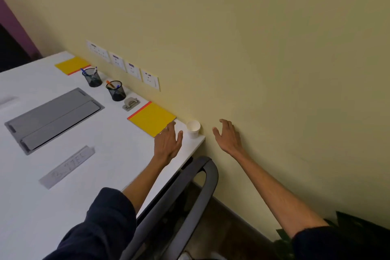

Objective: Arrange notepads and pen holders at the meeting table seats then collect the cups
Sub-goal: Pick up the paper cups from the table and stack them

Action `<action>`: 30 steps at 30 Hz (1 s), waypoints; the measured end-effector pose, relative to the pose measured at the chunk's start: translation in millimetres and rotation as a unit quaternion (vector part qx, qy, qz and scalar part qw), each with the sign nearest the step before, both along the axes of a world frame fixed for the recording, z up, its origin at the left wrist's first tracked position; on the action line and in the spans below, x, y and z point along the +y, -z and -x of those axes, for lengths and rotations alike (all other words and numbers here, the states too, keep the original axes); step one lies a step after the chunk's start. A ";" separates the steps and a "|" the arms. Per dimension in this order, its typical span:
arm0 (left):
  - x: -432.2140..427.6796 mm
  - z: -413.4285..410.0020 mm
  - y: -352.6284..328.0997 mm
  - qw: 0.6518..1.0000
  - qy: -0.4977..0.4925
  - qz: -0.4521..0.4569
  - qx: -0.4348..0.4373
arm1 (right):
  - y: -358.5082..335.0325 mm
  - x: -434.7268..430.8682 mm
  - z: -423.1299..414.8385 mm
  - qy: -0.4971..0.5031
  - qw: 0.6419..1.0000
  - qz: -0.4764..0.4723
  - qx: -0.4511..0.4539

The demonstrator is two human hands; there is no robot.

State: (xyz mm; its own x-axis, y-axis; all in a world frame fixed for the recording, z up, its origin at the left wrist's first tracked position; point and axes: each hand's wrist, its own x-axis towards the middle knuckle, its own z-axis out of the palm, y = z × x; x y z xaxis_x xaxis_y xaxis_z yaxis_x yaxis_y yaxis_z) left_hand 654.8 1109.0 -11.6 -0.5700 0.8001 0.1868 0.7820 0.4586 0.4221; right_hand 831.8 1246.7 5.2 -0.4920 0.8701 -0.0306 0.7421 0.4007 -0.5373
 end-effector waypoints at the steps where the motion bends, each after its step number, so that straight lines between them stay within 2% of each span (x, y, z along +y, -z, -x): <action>1: 3.3 1.8 4.2 1.000 -0.006 0.016 -0.014 | 3.6 3.6 6.2 -0.003 1.000 0.013 -0.005; 5: 15.8 6.7 28.5 0.993 -0.023 0.108 -0.049 | 24.8 14.4 27.3 -0.029 0.997 0.063 -0.027; 12: 37.3 7.3 69.8 0.981 -0.041 0.162 -0.098 | 56.8 40.4 65.5 -0.080 0.991 0.084 -0.060; 21: 96.5 10.0 86.7 0.969 -0.092 0.140 -0.179 | 90.8 67.7 95.8 -0.160 0.979 0.035 -0.123; 25: 118.8 11.5 95.0 0.956 -0.101 0.148 -0.231 | 99.8 81.1 97.4 -0.186 0.976 0.043 -0.104; 30: 146.6 20.4 100.9 0.932 -0.109 0.104 -0.329 | 107.4 97.3 101.8 -0.238 0.966 0.044 -0.089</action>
